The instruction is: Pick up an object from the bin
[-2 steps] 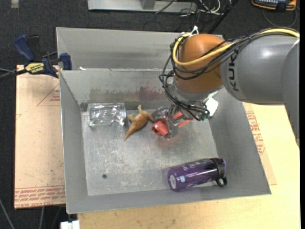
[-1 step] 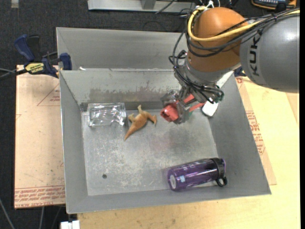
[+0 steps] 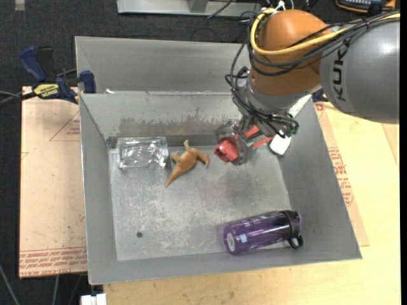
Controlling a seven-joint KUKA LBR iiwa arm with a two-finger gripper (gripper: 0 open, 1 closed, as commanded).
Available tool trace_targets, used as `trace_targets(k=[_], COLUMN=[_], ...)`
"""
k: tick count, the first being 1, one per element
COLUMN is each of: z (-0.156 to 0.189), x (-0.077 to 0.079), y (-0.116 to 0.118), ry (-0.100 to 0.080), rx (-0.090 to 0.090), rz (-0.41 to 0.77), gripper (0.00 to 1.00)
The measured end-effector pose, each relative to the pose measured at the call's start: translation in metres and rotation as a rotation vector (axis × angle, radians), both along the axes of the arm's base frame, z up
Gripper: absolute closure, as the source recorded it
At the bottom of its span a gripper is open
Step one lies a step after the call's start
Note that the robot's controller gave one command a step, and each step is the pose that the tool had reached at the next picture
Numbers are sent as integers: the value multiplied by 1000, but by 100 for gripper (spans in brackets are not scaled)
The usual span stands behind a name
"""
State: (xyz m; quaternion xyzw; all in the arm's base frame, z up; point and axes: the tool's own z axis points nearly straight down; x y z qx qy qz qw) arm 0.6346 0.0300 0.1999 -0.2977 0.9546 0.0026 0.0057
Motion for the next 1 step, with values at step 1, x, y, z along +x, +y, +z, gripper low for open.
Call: trace_targets(k=[1], z=[144], x=[18], y=[13], ry=[-2], rx=[4], rz=[-139], gripper=[100])
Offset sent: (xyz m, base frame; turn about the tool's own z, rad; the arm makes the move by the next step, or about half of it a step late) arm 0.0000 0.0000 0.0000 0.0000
